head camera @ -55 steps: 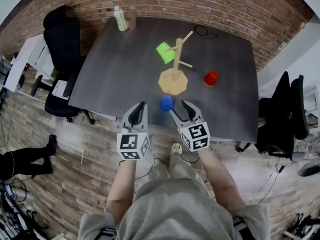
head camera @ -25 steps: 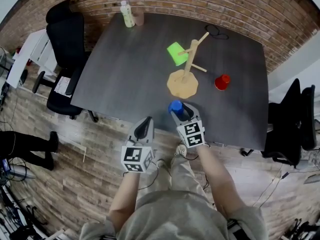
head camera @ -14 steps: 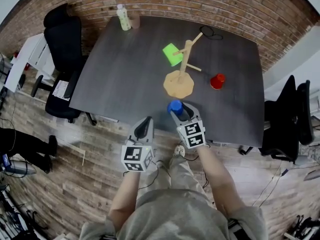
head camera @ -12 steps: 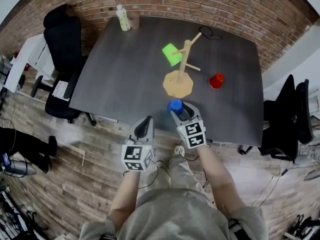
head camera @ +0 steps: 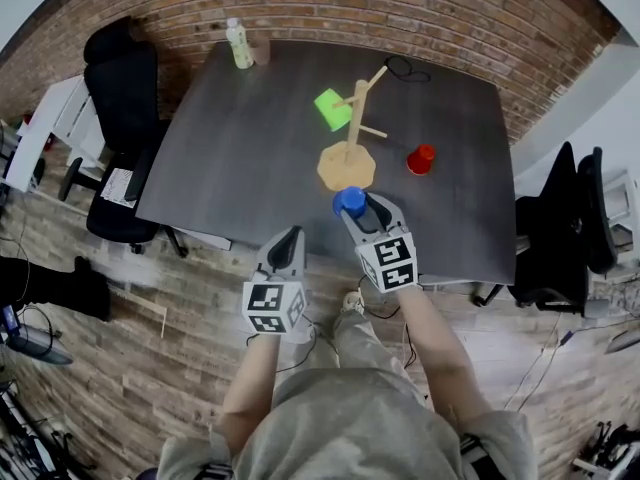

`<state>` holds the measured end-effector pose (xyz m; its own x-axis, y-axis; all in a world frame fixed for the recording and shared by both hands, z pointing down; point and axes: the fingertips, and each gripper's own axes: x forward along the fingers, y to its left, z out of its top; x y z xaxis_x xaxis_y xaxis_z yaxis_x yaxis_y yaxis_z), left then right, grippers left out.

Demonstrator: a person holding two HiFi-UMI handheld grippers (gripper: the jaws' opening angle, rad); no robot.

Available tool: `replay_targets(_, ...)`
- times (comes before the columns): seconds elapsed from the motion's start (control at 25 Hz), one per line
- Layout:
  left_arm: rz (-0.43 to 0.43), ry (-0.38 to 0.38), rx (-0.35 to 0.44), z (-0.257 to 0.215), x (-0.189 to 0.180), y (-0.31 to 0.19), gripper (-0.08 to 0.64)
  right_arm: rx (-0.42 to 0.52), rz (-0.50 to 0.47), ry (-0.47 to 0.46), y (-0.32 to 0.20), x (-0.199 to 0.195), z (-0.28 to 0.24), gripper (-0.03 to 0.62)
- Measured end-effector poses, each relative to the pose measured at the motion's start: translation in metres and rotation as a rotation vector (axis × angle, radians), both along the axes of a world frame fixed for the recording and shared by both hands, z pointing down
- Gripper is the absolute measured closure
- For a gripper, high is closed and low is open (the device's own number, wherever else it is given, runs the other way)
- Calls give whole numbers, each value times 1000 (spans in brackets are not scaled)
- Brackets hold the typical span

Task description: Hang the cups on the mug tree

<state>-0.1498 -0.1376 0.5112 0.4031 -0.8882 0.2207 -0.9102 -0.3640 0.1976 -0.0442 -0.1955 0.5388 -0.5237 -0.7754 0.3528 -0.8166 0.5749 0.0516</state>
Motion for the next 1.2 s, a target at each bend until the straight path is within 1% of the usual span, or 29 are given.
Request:
replay_targets(0.56, 22, 12, 5, -16, 10, 1, 543, 95, 16, -28, -4, 16, -82, 377)
replay_targets(0.92, 48, 7, 4, -23, 21, -6, 543, 164, 32, -59, -24, 36, -146, 377)
replay_targets(1.2, 66, -2, 18, -28, 33, -20, 543, 216, 31, -54, -45, 51, -181, 377)
